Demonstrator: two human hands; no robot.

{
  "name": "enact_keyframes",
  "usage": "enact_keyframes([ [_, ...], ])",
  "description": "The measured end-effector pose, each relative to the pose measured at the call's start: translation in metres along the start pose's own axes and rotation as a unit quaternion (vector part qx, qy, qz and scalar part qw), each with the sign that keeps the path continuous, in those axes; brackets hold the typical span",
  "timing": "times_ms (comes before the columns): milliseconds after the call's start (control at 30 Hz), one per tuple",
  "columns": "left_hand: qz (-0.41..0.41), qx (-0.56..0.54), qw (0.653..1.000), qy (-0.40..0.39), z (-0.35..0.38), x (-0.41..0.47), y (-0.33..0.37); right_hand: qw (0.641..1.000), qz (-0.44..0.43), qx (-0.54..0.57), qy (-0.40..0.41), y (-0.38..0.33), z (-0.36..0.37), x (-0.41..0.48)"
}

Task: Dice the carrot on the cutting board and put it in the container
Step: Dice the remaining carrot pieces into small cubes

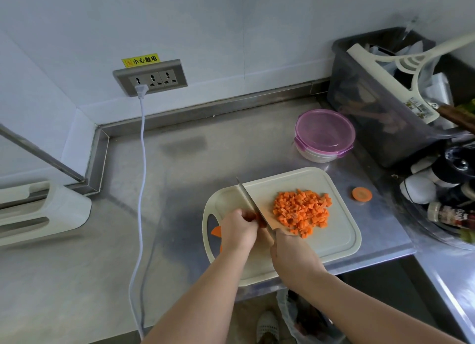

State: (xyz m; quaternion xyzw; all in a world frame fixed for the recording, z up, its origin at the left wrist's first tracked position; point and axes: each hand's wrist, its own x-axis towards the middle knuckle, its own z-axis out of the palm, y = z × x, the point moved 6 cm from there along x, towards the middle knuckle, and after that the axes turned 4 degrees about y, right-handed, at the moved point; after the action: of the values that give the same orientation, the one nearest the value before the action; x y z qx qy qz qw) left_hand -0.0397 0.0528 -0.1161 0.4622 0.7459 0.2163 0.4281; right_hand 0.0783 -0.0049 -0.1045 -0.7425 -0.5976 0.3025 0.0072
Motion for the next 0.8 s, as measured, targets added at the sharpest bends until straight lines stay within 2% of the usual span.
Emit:
enact_keyframes([
  [200, -0.007, 0.013, 1.000, 0.003, 0.000, 0.000, -0.001, 1.000, 0.009, -0.008, 0.000, 0.002, 0.004, 0.001],
  [367, -0.006, 0.004, 1.000, 0.005, -0.001, -0.003, 0.001, 0.999, 0.010, 0.050, 0.006, 0.004, 0.001, 0.004],
  [567, 0.000, -0.007, 1.000, 0.003, -0.004, -0.010, 0.004, 0.996, -0.016, 0.074, 0.037, 0.002, -0.010, -0.004],
  [800, -0.011, -0.010, 1.000, -0.001, -0.003, -0.012, 0.004, 0.996, -0.028, 0.074, 0.035, -0.003, -0.016, -0.014],
])
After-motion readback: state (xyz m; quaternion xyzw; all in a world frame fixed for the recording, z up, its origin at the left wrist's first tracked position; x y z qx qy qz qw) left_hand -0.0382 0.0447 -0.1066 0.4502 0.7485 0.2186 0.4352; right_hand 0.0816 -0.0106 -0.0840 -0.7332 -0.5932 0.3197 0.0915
